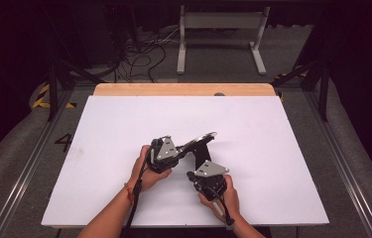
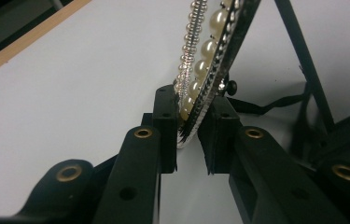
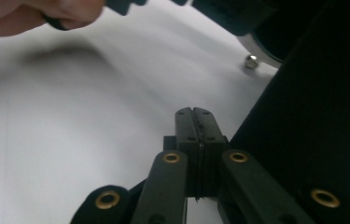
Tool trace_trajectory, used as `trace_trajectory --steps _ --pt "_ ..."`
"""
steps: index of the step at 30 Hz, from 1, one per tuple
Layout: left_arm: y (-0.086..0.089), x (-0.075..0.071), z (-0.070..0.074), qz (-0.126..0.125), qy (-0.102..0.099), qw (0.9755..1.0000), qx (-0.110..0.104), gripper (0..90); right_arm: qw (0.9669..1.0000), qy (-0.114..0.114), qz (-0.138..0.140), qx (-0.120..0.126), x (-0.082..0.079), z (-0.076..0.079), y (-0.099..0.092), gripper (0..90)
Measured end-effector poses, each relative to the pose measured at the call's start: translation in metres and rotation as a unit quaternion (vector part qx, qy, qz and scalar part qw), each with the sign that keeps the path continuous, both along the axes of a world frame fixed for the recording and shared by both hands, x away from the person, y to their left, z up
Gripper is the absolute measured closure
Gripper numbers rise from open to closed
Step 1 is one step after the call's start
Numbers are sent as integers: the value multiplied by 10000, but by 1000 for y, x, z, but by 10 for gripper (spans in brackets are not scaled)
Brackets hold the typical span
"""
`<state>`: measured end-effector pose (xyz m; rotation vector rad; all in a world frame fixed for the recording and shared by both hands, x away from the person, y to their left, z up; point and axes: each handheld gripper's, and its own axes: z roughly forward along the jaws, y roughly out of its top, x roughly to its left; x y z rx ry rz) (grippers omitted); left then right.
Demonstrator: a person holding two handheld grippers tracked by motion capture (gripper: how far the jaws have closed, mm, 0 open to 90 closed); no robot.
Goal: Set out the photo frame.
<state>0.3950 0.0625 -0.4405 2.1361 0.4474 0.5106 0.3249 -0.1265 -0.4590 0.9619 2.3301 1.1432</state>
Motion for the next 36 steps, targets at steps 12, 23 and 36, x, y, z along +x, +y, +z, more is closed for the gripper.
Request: trace_trajectory --steps 12,23,36 --pt "0 -15 1 141 -226 9995 145 773 9999 11 -23 -150 -4 1 -8 900" --pt "6 -26 13 -145 -525 9985 35 710 9989 -364 -271 124 -17 17 -30 718" --pt "3 -28 13 -44 -637 9979 121 772 9913 -766 -1039 -248 -5 9 -22 314"
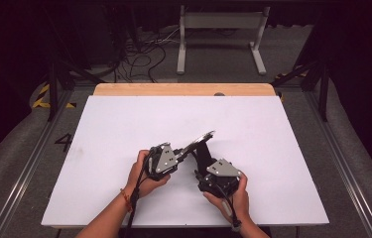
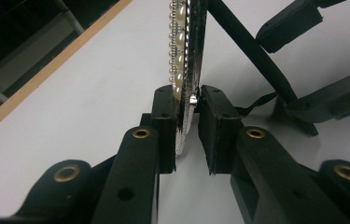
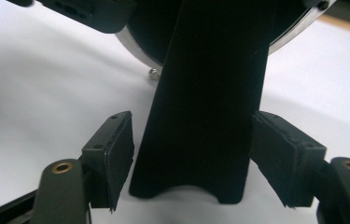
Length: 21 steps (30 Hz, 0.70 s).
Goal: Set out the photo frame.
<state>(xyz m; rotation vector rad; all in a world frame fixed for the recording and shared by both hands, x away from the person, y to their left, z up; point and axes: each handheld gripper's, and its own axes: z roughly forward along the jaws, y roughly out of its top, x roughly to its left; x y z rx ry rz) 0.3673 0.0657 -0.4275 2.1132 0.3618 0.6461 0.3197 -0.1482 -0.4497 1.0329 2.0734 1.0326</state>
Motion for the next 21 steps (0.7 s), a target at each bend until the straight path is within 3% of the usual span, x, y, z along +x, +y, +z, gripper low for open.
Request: trace_trajectory --steps 3,7,11,15,21 --pt "0 -1 1 -1 11 10000 32 772 9993 -172 -205 -268 -1 -3 8 299" --pt "0 -2 1 1 22 10000 50 772 9997 -16 -184 -128 2 -3 5 305" --pt "-4 -6 1 -69 -55 9998 168 770 9998 177 -65 -38 5 -1 -6 303" --pt "-7 -9 2 -153 -37 9997 184 769 9989 408 234 -10 12 2 -20 306" --pt "-10 -8 1 -153 38 9999 67 763 9981 371 497 54 10 7 -30 395"
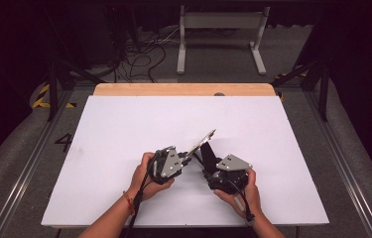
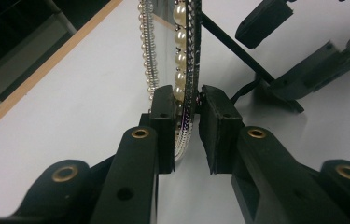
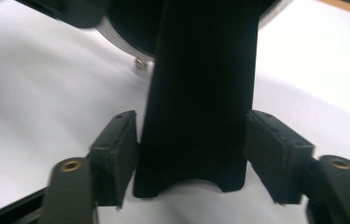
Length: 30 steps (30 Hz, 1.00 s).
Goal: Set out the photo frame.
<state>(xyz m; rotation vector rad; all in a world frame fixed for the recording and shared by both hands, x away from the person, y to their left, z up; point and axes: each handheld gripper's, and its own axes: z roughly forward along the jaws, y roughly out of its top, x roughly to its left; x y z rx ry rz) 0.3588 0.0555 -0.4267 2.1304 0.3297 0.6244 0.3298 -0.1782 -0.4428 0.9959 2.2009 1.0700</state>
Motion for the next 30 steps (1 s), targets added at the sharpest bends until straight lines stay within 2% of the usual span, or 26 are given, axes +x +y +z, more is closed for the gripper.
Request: trace_trajectory --steps 3,5,6,7,8,9,10,12,14,16,19,20,24,26,30 --pt "1 1 -1 -4 50 10000 -60 755 9994 -230 197 140 -7 11 -2 489" --pt "1 2 -2 -25 101 9999 -98 749 9987 -319 325 235 -13 17 -2 610" --pt "1 3 -2 -27 131 9998 -119 747 9981 -314 446 296 -16 18 -2 676" --pt "1 4 -3 -38 146 9998 -126 747 9981 -314 446 296 -16 18 -2 676" --pt "0 6 -6 -33 227 9997 -57 727 9970 -227 664 314 -19 18 1 788" --pt "0 6 -6 -33 227 9997 -57 711 9970 -227 664 314 -19 18 1 788" --pt "0 7 -8 -2 281 9996 -43 711 9965 -193 751 314 -20 17 2 822" --pt "-2 9 -10 -1 254 9997 43 700 9961 -53 833 297 -19 12 6 892" --pt "-3 11 -12 -16 243 9997 49 710 9959 5 865 272 -16 6 8 900" --pt "-3 15 -15 2 321 9995 77 721 9959 68 880 218 -15 1 11 900" --pt "-4 18 -20 28 344 9993 139 729 9960 103 885 76 -15 -7 18 900" --pt "-3 19 -20 80 375 9992 82 741 9964 84 849 -17 -15 -10 21 900" --pt "-4 17 -19 68 268 9994 214 780 9972 130 689 -248 -14 -17 24 900" --pt "-4 16 -18 46 198 9993 307 786 9974 202 663 -174 -13 -17 19 900" --pt "-6 14 -17 51 166 9992 364 786 9979 210 585 -197 -12 -17 17 900"
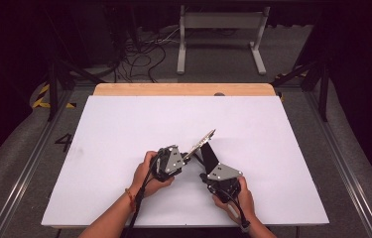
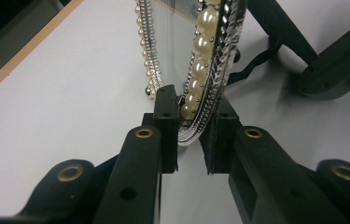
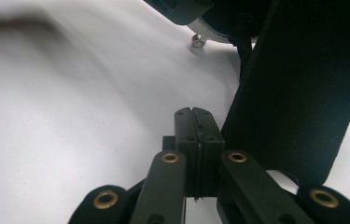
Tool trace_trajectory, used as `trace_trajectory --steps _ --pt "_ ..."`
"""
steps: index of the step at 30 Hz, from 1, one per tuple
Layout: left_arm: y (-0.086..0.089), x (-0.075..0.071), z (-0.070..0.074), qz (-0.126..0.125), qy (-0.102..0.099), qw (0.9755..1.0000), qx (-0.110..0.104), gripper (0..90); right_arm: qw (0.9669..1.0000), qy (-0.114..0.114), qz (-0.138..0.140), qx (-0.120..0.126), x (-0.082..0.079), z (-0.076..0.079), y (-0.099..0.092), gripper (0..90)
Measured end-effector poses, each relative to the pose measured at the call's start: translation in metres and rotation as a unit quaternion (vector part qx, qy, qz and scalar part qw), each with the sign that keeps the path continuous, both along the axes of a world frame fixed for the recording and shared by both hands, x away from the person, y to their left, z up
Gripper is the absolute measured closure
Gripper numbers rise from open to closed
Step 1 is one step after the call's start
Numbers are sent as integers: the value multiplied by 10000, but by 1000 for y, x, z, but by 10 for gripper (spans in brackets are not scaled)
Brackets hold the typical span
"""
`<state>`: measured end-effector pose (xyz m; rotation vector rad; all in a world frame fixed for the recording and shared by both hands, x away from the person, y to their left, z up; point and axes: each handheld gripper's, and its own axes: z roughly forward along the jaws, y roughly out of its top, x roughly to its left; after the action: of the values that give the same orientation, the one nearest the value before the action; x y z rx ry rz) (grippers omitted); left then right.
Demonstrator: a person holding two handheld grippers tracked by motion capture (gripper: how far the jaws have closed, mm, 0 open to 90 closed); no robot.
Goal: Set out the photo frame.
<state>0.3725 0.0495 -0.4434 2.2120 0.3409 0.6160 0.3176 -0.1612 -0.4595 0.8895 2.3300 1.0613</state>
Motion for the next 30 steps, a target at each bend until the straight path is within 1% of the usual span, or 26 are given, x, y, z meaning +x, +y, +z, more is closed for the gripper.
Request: trace_trajectory --steps 2,5,7,9,11,13,14,15,16,17,18,21,23,25,26,28,30 --pt "-1 -2 1 -19 -67 10000 65 786 10000 18 -6 -40 0 1 0 900" --pt "-4 -6 2 -57 -132 9998 157 783 10000 68 -9 -20 2 2 -4 900" --pt "-5 -8 3 -106 -92 9998 104 770 10000 70 -49 -20 3 2 -7 900" --pt "-7 -10 2 -101 -151 9997 137 767 9999 86 -88 19 4 2 -11 900" --pt "-9 -11 2 -66 -114 9999 112 759 9998 127 -111 78 6 2 -15 900" --pt "-9 -11 3 -101 -83 9999 19 751 9998 133 -145 63 6 3 -17 900" --pt "-8 -12 3 -115 -36 9999 -46 748 9998 106 -152 35 7 3 -18 900" --pt "-8 -12 4 -200 -8 9997 -113 740 9997 121 -179 60 8 3 -19 900" --pt "-7 -12 4 -283 44 9993 -225 722 9997 128 -204 75 8 3 -21 900" --pt "-6 -12 5 -310 89 9990 -309 710 9996 141 -221 101 10 3 -23 900" --pt "-5 -12 7 -346 138 9987 -354 712 9995 155 -245 127 11 3 -25 900" --pt "-2 -12 8 -474 204 9975 -485 708 9991 143 -332 222 13 3 -32 900" --pt "-2 -11 8 -517 235 9973 -476 714 9990 140 -344 240 14 4 -34 900" --pt "-1 -11 8 -574 325 9962 -571 721 9990 111 -370 215 14 4 -35 900" --pt "-1 -11 8 -606 315 9962 -543 738 9989 83 -402 219 15 5 -36 900" --pt "-2 -11 8 -617 332 9960 -546 745 9988 28 -450 211 15 6 -37 900" --pt "-2 -11 8 -623 345 9959 -551 755 9987 31 -454 227 16 6 -38 900"
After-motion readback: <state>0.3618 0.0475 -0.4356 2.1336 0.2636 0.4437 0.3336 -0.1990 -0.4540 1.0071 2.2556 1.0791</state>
